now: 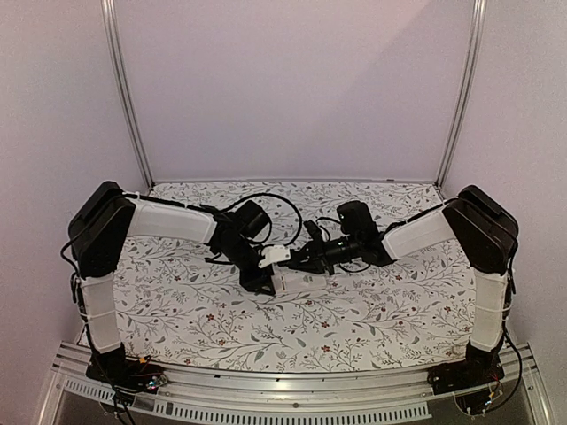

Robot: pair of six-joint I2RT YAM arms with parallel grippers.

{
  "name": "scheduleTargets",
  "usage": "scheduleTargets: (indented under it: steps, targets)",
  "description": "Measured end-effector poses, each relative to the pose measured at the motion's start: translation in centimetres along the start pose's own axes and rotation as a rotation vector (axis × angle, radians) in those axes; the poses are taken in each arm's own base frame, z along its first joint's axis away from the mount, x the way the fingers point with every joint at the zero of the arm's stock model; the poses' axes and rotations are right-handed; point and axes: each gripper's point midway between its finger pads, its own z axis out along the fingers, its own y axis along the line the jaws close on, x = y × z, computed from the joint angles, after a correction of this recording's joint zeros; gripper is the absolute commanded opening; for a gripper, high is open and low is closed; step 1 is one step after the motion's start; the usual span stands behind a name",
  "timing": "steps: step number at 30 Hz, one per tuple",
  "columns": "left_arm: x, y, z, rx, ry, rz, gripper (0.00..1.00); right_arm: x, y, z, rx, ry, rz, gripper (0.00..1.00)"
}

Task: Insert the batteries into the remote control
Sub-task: Load the battery cover onto the remote control without the battery cover.

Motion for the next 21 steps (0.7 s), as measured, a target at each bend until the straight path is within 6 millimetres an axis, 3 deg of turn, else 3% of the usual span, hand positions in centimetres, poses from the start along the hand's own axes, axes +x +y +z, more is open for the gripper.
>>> scheduleTargets:
  steps: [9,17,21]
  targets:
    - [0.0,-0.1,0.0,0.002,0.002,0.003,0.54,1.7,-1.0,2.5,-0.025,0.042,0.069,0.09]
    - [0.1,0.0,0.0,0.001,0.007,0.0,0.54,1.8,-1.2,3.9,-0.033,0.053,0.086,0.08]
    - [0.3,0.0,0.1,0.0,0.016,-0.003,0.54,1.7,-1.5,4.1,-0.023,0.05,0.093,0.16]
